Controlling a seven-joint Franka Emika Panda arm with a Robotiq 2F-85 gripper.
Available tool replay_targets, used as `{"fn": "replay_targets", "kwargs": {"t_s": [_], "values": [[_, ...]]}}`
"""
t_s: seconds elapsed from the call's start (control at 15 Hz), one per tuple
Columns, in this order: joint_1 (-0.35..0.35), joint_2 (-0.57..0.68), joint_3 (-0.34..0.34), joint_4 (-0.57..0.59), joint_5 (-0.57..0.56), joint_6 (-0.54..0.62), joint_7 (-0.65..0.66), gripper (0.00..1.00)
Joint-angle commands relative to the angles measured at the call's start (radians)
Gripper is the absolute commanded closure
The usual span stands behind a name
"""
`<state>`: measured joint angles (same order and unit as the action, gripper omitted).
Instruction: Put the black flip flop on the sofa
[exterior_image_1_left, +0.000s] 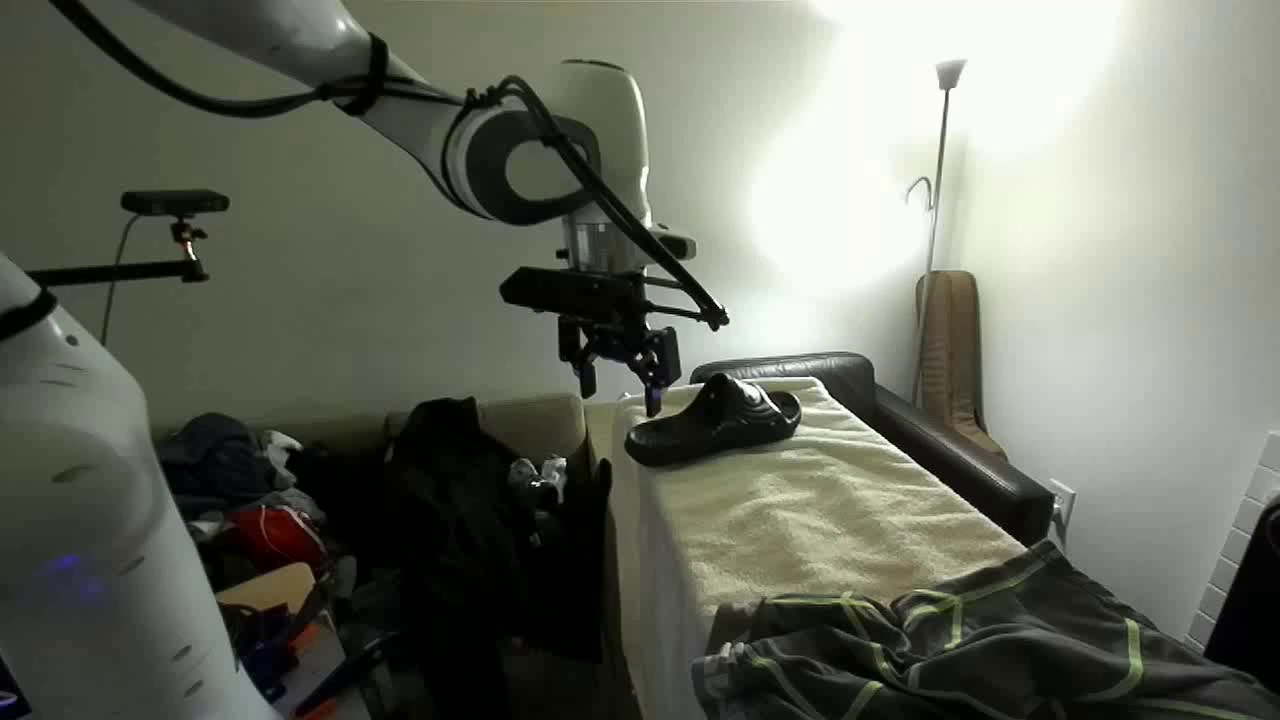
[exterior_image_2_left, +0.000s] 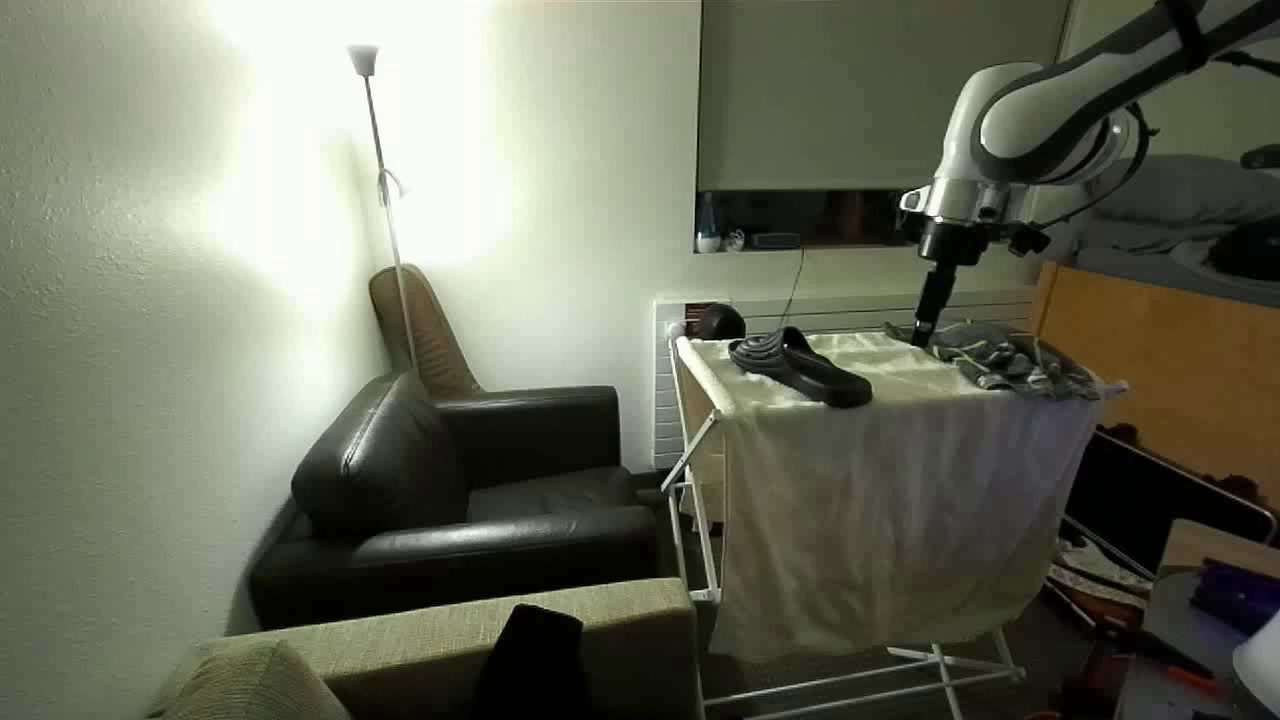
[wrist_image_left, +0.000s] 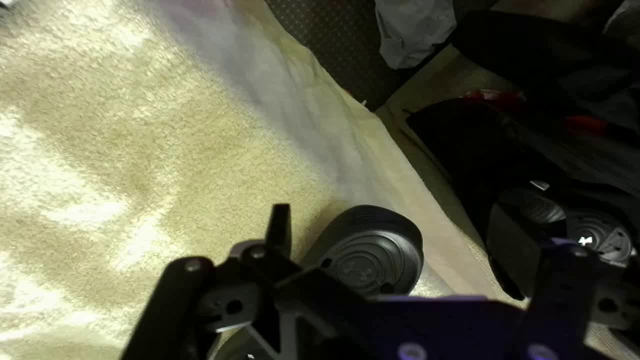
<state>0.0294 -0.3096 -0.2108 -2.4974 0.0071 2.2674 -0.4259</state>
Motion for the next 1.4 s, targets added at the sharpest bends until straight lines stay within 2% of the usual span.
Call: {"fn": "replay_targets", "kwargs": {"t_s": [0.0,0.47,0.8,1.33], "values": [[-0.021,0.001,0.021,0.001,0.008,-0.002,-0.006,0.00],[-0.021,0.001,0.021,0.001,0.008,-0.002,-0.006,0.00],[-0.042,0.022,0.027,0.023,-0.050,-0.023,-0.013,0.00],[-0.049,0.074,0.026,0.099,-0.157,-0.010,-0.097,0.00]]}}
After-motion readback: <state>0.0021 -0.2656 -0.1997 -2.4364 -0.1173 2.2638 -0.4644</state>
